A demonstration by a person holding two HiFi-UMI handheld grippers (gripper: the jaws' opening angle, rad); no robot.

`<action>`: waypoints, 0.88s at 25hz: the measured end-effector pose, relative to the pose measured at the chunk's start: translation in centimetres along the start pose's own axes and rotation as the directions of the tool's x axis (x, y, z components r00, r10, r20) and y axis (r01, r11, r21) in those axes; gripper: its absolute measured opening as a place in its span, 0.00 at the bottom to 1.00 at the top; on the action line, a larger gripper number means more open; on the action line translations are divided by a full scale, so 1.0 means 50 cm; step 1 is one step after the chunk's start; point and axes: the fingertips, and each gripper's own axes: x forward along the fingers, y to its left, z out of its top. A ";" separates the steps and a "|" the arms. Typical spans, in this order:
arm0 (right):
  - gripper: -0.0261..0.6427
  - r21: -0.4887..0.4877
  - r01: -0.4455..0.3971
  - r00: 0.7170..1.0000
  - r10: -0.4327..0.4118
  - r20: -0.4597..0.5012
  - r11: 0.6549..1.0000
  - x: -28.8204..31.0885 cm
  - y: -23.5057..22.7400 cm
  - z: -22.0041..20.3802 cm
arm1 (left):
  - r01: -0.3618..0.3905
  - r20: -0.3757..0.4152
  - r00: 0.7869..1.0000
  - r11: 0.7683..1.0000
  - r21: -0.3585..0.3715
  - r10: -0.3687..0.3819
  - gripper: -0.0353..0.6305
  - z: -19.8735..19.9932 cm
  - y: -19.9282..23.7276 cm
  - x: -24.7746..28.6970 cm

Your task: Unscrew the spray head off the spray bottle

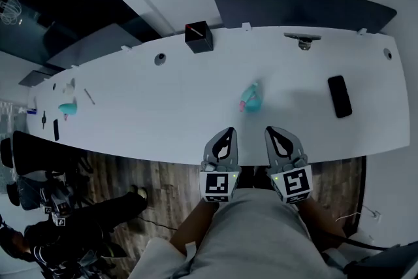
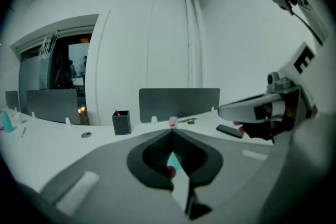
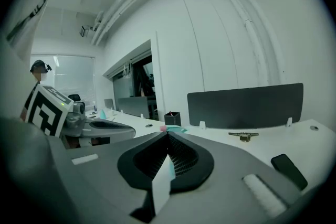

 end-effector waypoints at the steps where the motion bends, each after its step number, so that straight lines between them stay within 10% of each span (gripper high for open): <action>1: 0.04 -0.005 0.014 1.000 -0.014 -0.013 1.000 0.011 -0.008 0.001 | 0.011 -0.006 1.000 1.000 -0.008 -0.011 0.06 -0.004 0.011 0.018; 16: 0.04 -0.016 0.169 0.976 -0.170 -0.140 0.985 0.118 -0.080 -0.001 | 0.255 -0.173 0.954 0.966 0.032 -0.246 0.06 -0.165 0.048 0.181; 18: 0.04 -0.018 0.145 0.978 -0.146 -0.152 0.989 0.121 -0.082 -0.005 | 0.303 -0.202 0.936 0.952 0.049 -0.287 0.44 -0.191 0.024 0.202; 22: 0.04 -0.049 0.094 0.982 -0.101 -0.160 0.994 0.126 -0.100 0.006 | 0.347 -0.239 0.917 0.934 0.088 -0.318 0.64 -0.217 -0.010 0.242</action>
